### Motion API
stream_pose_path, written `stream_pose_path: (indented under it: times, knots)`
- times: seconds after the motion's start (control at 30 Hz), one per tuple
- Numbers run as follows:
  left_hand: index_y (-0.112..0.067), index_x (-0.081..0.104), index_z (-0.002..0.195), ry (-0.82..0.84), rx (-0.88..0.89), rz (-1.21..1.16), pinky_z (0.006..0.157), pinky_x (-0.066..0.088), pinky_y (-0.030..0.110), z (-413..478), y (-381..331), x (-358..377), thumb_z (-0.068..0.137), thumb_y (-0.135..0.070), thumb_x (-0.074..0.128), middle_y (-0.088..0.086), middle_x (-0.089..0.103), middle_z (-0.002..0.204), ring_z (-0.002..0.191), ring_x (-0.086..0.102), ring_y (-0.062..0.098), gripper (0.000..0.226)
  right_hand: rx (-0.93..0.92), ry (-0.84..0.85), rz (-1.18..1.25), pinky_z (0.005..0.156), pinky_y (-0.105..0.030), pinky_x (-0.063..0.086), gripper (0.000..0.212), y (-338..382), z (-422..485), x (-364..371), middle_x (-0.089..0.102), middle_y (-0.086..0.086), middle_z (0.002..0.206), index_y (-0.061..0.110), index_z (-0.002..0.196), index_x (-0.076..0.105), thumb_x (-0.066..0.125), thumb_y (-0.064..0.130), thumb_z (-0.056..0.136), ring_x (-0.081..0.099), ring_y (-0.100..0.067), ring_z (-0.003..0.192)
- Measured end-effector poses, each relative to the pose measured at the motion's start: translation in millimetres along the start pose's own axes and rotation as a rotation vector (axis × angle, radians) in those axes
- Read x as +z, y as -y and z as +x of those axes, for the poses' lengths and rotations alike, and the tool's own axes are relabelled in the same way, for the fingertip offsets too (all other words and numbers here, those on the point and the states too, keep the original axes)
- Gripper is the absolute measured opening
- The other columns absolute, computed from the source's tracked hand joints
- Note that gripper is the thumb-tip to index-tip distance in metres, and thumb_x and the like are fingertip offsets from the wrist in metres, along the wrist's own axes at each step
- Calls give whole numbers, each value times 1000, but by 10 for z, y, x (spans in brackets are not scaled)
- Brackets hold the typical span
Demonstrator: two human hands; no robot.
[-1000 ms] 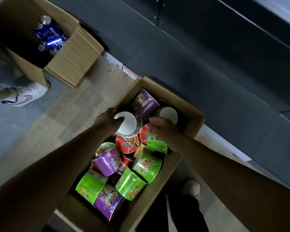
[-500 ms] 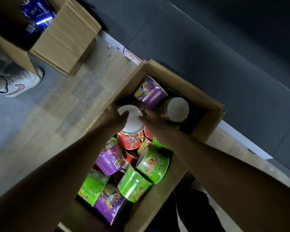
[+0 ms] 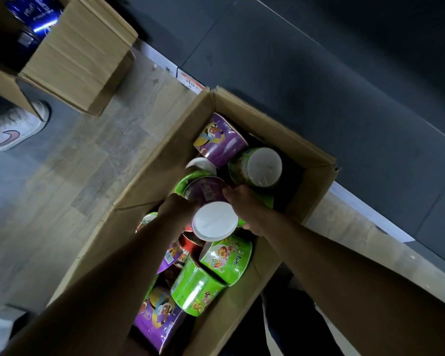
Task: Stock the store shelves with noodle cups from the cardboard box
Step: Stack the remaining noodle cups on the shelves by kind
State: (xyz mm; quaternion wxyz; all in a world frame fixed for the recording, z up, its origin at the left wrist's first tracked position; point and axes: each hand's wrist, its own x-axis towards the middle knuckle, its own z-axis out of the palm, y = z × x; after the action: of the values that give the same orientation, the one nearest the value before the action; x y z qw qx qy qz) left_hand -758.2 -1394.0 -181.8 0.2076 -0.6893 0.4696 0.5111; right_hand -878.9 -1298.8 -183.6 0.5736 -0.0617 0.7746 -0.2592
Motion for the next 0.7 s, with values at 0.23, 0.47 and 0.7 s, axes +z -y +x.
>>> stream_pose_path:
  times: [0.23, 0.47, 0.7]
  knots:
    - [-45, 20, 143, 273, 50, 69, 68, 55, 37, -17, 98, 13, 76, 0, 73, 12, 47, 132, 104, 59, 36, 96, -13, 142, -228, 95, -41, 46, 88, -234, 155, 19, 41, -9, 144, 24, 142, 33, 68, 48, 64, 47, -27, 121]
    - [-30, 44, 137, 182, 142, 131, 77, 57, 50, 15, 229, 35, 86, -8, 63, 16, 55, 119, 93, 64, 38, 58, 30, 408, -353, 74, -42, 55, 102, -308, 151, -110, 20, -3, 153, 44, 148, 5, 72, 15, 77, 43, -34, 126]
    - [-21, 72, 105, 73, 396, 433, 67, 48, 25, -124, 197, 62, 91, -33, 60, 10, 69, 83, 62, 58, 18, 21, -231, 233, -546, 92, -38, 47, 61, -271, 52, -198, 53, -10, 127, 13, 131, 43, 68, 13, 76, 52, -26, 116]
